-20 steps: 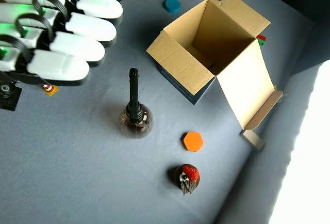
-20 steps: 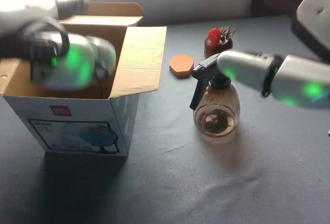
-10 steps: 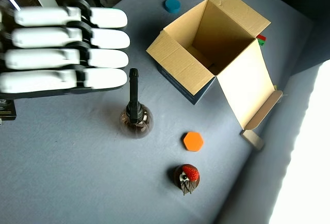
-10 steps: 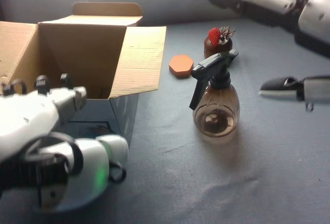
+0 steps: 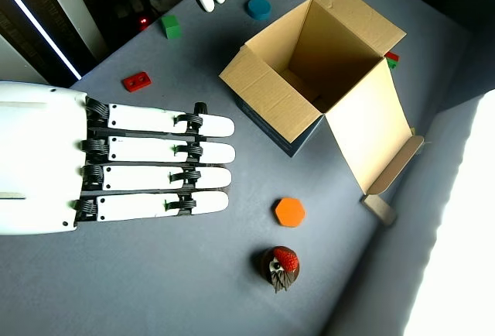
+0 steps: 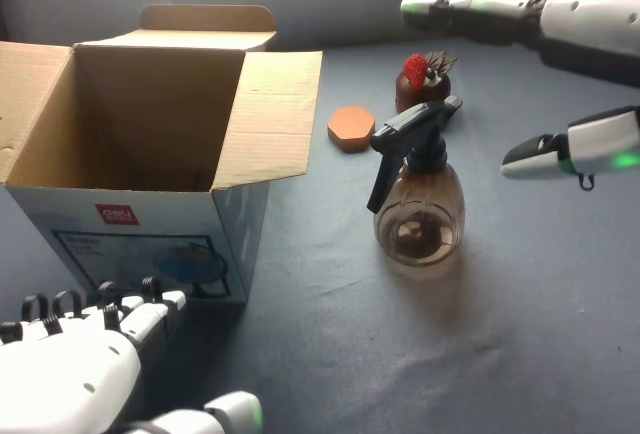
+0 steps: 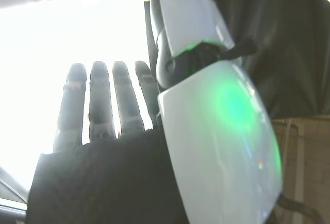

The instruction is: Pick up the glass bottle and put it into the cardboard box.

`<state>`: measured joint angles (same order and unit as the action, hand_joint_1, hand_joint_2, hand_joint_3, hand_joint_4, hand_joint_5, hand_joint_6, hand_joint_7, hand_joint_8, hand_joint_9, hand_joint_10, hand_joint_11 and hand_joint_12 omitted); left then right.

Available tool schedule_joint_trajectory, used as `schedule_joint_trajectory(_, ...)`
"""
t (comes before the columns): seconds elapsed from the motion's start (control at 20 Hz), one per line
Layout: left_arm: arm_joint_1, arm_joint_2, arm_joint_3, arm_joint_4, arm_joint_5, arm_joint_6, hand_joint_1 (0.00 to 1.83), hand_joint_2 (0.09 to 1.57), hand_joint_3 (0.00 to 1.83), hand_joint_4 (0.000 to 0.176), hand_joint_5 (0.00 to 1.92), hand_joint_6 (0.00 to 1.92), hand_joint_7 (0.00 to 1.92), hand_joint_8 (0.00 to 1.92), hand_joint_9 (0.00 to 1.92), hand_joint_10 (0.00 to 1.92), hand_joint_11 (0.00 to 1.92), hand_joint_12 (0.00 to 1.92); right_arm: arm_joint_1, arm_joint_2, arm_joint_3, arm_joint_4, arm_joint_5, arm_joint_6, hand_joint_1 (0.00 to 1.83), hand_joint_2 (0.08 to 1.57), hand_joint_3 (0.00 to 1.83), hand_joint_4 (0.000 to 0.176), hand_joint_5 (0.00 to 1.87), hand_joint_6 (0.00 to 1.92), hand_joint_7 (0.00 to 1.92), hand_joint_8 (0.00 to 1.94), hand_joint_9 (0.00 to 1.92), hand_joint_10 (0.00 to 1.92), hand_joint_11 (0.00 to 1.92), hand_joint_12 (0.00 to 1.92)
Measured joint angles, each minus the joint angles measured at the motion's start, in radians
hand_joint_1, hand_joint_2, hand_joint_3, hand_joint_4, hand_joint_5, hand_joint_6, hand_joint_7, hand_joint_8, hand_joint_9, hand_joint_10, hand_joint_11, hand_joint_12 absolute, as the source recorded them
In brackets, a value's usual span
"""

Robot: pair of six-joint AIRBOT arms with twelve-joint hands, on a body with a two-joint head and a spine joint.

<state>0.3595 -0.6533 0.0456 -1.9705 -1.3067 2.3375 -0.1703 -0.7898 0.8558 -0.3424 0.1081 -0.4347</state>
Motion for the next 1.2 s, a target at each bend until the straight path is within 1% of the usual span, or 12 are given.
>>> schedule_joint_trajectory(0.1, 0.086, -0.032, 0.034, 0.066, 0.032, -0.087, 0.0, 1.29, 0.0, 0.031, 0.01, 0.0, 0.04, 0.0, 0.04, 0.0, 0.0, 0.19, 0.0, -0.023, 0.01, -0.002, -0.039, -0.03, 1.23, 1.03, 0.0, 0.0, 0.0, 0.0, 0.0, 0.0, 0.0, 0.0, 0.0, 0.0)
schedule_joint_trajectory(0.15, 0.121, -0.06, 0.05, 0.097, 0.047, -0.12, 0.01, 1.29, 0.0, 0.031, 0.01, 0.0, 0.04, 0.0, 0.04, 0.0, 0.0, 0.21, 0.0, -0.04, 0.022, -0.001, -0.067, -0.034, 1.23, 1.02, 0.0, 0.0, 0.0, 0.0, 0.0, 0.0, 0.0, 0.0, 0.0, 0.0)
schedule_joint_trajectory(0.3, 0.225, -0.145, 0.099, 0.193, 0.102, -0.237, 0.01, 1.29, 0.0, 0.031, 0.02, 0.0, 0.04, 0.0, 0.05, 0.0, 0.0, 0.21, -0.009, -0.077, 0.048, 0.001, -0.097, -0.019, 1.24, 1.02, 0.0, 0.0, 0.0, 0.0, 0.0, 0.0, 0.0, 0.0, 0.0, 0.0)
schedule_joint_trajectory(0.45, 0.266, -0.219, 0.137, 0.239, 0.126, -0.275, 0.01, 1.29, 0.0, 0.031, 0.03, 0.01, 0.04, 0.0, 0.04, 0.0, 0.0, 0.21, -0.009, -0.112, 0.082, 0.001, -0.108, -0.006, 1.24, 1.01, 0.0, 0.0, 0.0, 0.0, 0.0, 0.0, 0.0, 0.0, 0.0, 0.0)
schedule_joint_trajectory(0.55, 0.284, -0.249, 0.164, 0.269, 0.132, -0.288, 0.01, 1.29, 0.0, 0.031, 0.03, 0.01, 0.04, 0.0, 0.04, 0.0, 0.0, 0.21, -0.01, -0.142, 0.1, 0.001, -0.13, -0.007, 1.25, 1.01, 0.0, 0.0, 0.0, 0.0, 0.0, 0.0, 0.0, 0.0, 0.0, 0.0)
schedule_joint_trajectory(0.65, 0.32, -0.257, 0.187, 0.307, 0.139, -0.324, 0.0, 1.29, 0.0, 0.031, 0.02, 0.0, 0.04, 0.0, 0.04, 0.0, 0.0, 0.21, -0.015, -0.171, 0.119, 0.002, -0.147, -0.008, 1.25, 1.0, 0.0, 0.0, 0.0, 0.0, 0.0, 0.0, 0.0, 0.0, 0.0, 0.0)
schedule_joint_trajectory(0.8, 0.357, -0.249, 0.218, 0.355, 0.177, -0.328, 0.0, 1.29, 0.0, 0.031, 0.02, 0.0, 0.04, 0.0, 0.04, 0.0, 0.0, 0.21, -0.023, -0.195, 0.143, 0.002, -0.157, -0.001, 1.2, 1.02, 0.0, 0.0, 0.0, 0.0, 0.0, 0.0, 0.0, 0.0, 0.0, 0.0)
schedule_joint_trajectory(0.9, 0.39, -0.237, 0.244, 0.415, 0.232, -0.326, 0.0, 1.29, 0.0, 0.031, 0.02, 0.0, 0.04, 0.0, 0.04, 0.0, 0.0, 0.21, -0.03, -0.214, 0.165, 0.002, -0.159, 0.001, 1.19, 1.03, 0.0, 0.0, 0.0, 0.0, 0.0, 0.0, 0.0, 0.0, 0.0, 0.0)
schedule_joint_trajectory(1.1, 0.418, -0.212, 0.278, 0.452, 0.304, -0.329, 0.0, 1.29, 0.0, 0.031, 0.03, 0.0, 0.04, 0.0, 0.05, 0.0, 0.0, 0.22, -0.037, -0.254, 0.201, 0.002, -0.166, 0.006, 1.21, 1.03, 0.0, 0.0, 0.0, 0.0, 0.0, 0.0, 0.0, 0.0, 0.0, 0.0)
schedule_joint_trajectory(1.2, 0.43, -0.208, 0.288, 0.463, 0.32, -0.354, 0.0, 1.29, 0.0, 0.03, 0.03, 0.01, 0.05, 0.0, 0.05, 0.0, 0.0, 0.22, -0.041, -0.27, 0.221, 0.006, -0.166, 0.032, 1.21, 1.02, 0.0, 0.0, 0.0, 0.0, 0.0, 0.0, 0.0, 0.0, 0.0, 0.0)
